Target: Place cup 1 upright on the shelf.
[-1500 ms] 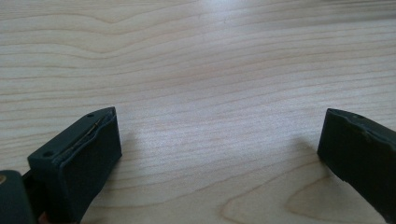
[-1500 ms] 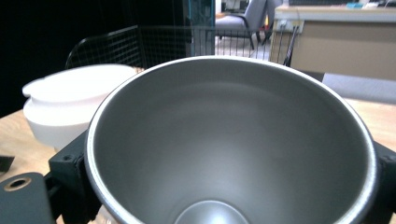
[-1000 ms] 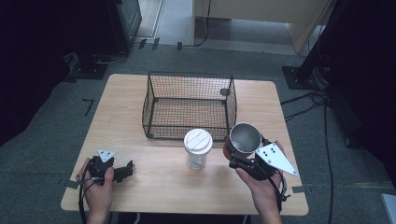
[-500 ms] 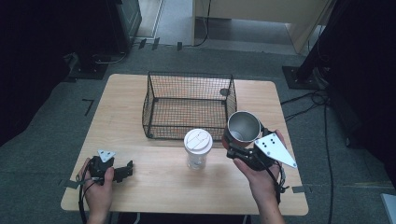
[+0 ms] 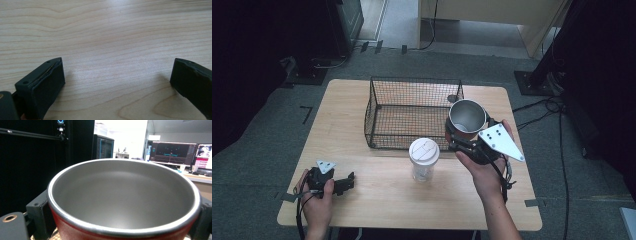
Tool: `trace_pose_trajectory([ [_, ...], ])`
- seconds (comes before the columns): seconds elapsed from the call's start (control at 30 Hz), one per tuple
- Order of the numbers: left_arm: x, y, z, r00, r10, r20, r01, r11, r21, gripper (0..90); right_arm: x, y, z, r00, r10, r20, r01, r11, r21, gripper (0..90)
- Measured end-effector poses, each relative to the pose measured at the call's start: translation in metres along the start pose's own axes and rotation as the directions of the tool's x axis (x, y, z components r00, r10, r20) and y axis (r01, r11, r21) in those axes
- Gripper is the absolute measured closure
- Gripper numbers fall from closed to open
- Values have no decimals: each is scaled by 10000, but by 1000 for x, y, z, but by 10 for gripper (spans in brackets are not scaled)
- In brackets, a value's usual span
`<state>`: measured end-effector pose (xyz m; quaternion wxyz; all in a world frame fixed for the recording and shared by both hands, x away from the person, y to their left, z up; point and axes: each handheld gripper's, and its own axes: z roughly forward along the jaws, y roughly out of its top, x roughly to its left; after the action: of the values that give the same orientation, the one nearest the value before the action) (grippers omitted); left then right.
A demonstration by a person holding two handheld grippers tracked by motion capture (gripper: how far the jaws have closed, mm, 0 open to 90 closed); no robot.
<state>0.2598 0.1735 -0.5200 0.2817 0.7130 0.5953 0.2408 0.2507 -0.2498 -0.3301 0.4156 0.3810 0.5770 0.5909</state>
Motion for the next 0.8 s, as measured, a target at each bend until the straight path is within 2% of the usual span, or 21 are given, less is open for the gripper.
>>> trace_pose_trajectory([
  [0.2,0,0,0,10000,2,0,-2,10000,2,2,-1,2,15,9999,86,-120,-87,9999,-91,74],
  [0.53,0,0,0,10000,1,-3,-1,10000,1,2,-5,2,43,9999,104,-46,-104,9999,-18,74],
  [0.67,0,0,0,10000,1,0,-1,10000,0,2,-10,2,57,9981,574,-217,-572,9983,89,74],
  [0.8,0,0,0,10000,-2,-1,2,10000,-8,2,-13,-2,76,9976,609,-328,-596,9975,380,74],
])
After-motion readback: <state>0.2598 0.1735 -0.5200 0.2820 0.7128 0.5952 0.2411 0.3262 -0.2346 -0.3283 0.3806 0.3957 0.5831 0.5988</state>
